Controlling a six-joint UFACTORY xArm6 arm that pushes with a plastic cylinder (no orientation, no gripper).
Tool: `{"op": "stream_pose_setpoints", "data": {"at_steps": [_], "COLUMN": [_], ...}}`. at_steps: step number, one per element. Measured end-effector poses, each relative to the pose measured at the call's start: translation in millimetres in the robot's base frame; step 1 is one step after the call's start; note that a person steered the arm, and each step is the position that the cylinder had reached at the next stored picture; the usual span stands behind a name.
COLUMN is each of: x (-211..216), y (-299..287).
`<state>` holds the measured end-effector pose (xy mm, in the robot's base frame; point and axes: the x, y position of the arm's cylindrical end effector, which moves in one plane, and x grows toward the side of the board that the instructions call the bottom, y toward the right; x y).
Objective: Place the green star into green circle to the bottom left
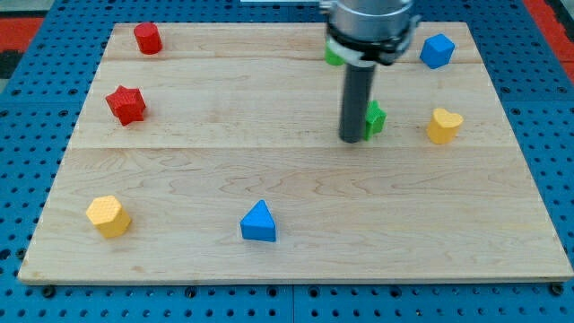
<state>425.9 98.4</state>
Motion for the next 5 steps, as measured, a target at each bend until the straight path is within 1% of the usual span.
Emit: {"op": "stream_pose_setpoints", "data": {"at_steps": [1, 2, 3, 4, 5], "x": [-2.4, -21.4, -58.1, -77.8, -79.1], "y": [38.8, 51.8, 10.7, -28.1, -39.8]}}
